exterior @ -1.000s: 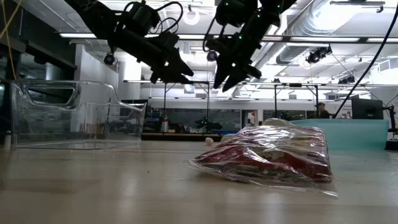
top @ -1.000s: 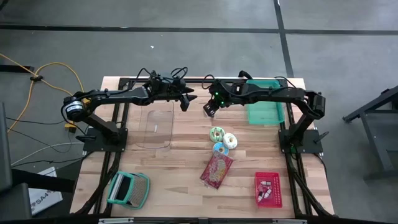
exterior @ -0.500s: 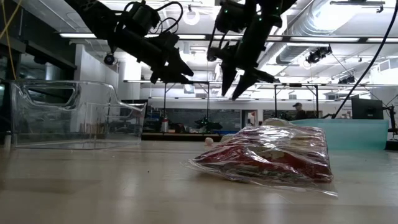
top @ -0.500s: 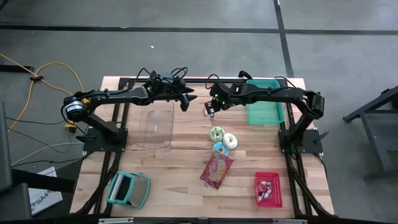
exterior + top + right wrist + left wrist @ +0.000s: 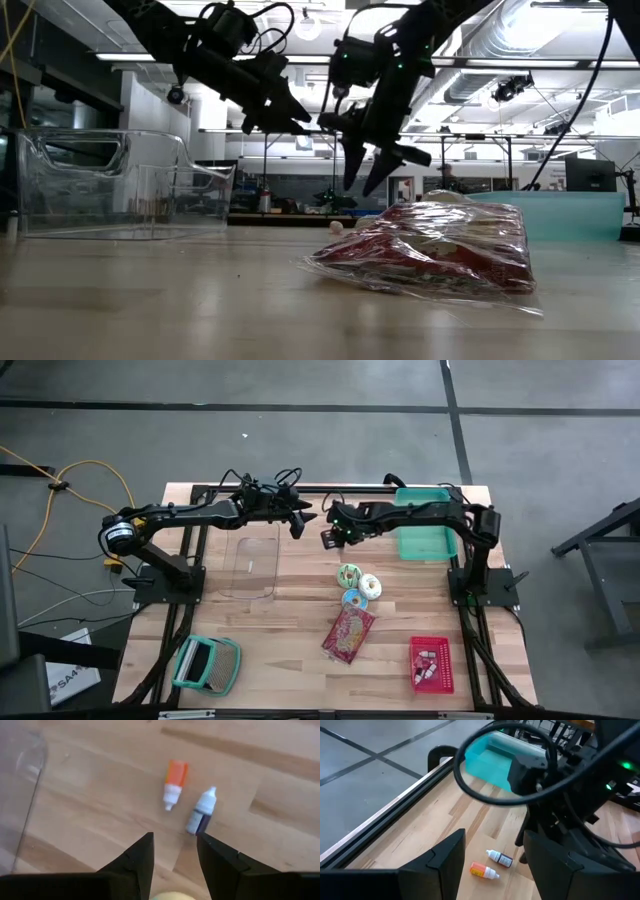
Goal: Pick & Place Food Item
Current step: Put the dark red food coloring bottle into the red bin
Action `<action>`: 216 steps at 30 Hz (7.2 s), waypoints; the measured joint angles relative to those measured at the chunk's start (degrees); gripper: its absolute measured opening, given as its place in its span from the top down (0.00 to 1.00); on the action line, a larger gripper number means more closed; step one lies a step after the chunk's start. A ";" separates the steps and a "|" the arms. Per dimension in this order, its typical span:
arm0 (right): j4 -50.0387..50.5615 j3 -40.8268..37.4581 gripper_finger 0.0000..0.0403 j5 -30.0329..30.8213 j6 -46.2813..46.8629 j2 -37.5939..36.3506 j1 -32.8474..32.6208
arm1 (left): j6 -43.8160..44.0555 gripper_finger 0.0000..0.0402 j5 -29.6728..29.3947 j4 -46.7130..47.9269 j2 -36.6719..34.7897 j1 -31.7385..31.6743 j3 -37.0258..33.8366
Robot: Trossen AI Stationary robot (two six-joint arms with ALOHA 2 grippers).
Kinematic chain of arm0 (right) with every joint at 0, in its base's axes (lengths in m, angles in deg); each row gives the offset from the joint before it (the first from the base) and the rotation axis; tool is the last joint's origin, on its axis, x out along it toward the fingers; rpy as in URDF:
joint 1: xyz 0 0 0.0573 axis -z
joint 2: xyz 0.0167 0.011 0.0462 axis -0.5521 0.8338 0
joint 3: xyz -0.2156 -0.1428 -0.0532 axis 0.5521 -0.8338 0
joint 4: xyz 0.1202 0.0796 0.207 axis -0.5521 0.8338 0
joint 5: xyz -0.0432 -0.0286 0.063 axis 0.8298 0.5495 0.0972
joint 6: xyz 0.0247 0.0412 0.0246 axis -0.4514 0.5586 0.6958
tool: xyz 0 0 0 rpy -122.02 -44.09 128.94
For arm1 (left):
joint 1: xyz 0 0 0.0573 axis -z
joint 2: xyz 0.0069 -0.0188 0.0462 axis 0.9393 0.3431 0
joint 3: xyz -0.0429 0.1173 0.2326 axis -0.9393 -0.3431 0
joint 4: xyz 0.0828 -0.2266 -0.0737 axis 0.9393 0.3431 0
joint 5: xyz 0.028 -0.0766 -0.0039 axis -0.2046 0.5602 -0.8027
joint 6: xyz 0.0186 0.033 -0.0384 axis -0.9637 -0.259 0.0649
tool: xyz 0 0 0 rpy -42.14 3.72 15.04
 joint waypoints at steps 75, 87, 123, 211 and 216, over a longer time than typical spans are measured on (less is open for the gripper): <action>12.13 11.04 0.66 2.71 4.44 11.50 0.40 | -0.03 0.52 0.02 -1.08 0.00 0.04 0.02; 11.40 11.04 0.66 3.70 4.70 13.35 -0.24 | -0.06 0.52 0.04 -0.61 0.00 0.00 0.00; 12.58 11.01 0.66 4.63 4.68 14.01 -0.24 | 0.02 0.52 0.13 -0.85 0.00 0.02 0.00; 11.64 9.70 0.83 5.73 -2.01 14.03 -0.37 | -0.01 0.52 0.02 -0.89 0.00 0.02 0.00; 11.66 9.70 0.83 6.61 -2.01 14.03 -0.37 | -0.01 0.52 0.01 -0.85 0.00 0.00 0.00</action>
